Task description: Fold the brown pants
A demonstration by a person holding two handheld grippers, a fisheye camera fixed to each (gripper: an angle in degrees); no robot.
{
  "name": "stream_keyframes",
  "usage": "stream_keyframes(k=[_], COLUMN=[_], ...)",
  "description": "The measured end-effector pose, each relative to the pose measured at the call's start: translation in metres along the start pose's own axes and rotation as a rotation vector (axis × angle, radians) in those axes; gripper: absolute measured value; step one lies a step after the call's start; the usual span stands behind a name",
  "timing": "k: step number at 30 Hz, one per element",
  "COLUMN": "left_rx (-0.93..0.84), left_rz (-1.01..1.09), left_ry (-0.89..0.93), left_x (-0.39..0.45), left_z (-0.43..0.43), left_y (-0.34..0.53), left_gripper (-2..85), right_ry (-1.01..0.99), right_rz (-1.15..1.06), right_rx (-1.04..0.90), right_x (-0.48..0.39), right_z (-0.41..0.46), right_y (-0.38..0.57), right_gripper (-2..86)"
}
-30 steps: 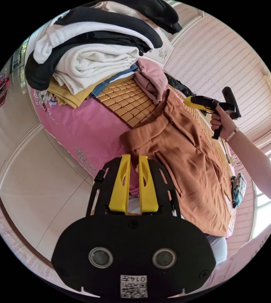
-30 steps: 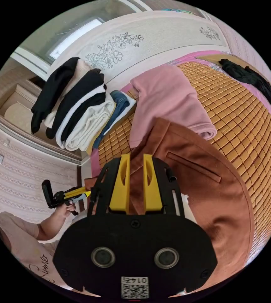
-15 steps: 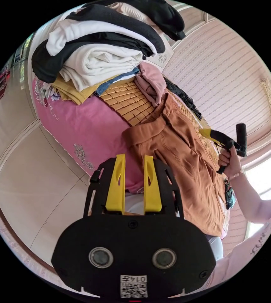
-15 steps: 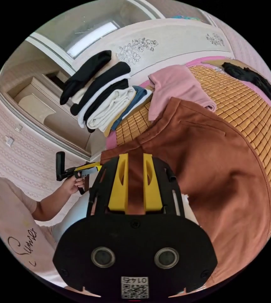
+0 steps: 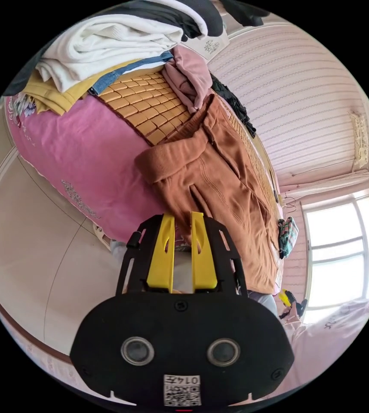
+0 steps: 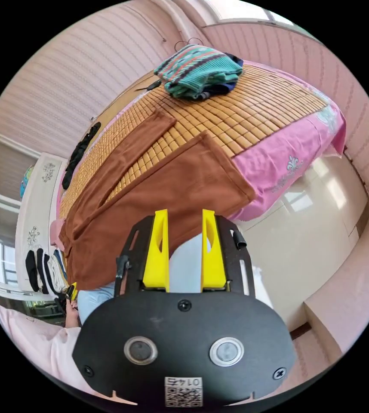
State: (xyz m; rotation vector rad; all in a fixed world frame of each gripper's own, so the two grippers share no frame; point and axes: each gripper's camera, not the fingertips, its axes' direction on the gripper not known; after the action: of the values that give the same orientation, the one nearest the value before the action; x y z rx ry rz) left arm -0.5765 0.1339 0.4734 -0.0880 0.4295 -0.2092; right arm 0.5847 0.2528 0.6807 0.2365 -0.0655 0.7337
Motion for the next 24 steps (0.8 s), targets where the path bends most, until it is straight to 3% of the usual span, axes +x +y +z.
stream_keyframes(k=[4, 12, 17, 24], left_rx=[-0.049, -0.019, -0.001, 0.120], left_rz=[0.045, 0.055, 0.116, 0.234], left_ry=[-0.104, -0.181, -0.263, -0.105], left_x=[0.016, 0.039, 0.061, 0.093], left_z=[0.005, 0.009, 0.011, -0.035], left_y=[-0.011, -0.017, -0.016, -0.026], left_gripper=[7.4, 4.4, -0.2, -0.9], right_ry=[-0.054, -0.169, -0.132, -0.172], right_rz=[0.195, 0.221, 0.122, -0.117], right_rx=[0.023, 0.034, 0.003, 0.091], right_x=[0.075, 0.121, 0.122, 0.099], right_z=[0.004, 0.035, 0.038, 0.006], right_y=[0.027, 0.020, 0.013, -0.023], right_gripper=[13.8, 10.7, 5.0, 1.8])
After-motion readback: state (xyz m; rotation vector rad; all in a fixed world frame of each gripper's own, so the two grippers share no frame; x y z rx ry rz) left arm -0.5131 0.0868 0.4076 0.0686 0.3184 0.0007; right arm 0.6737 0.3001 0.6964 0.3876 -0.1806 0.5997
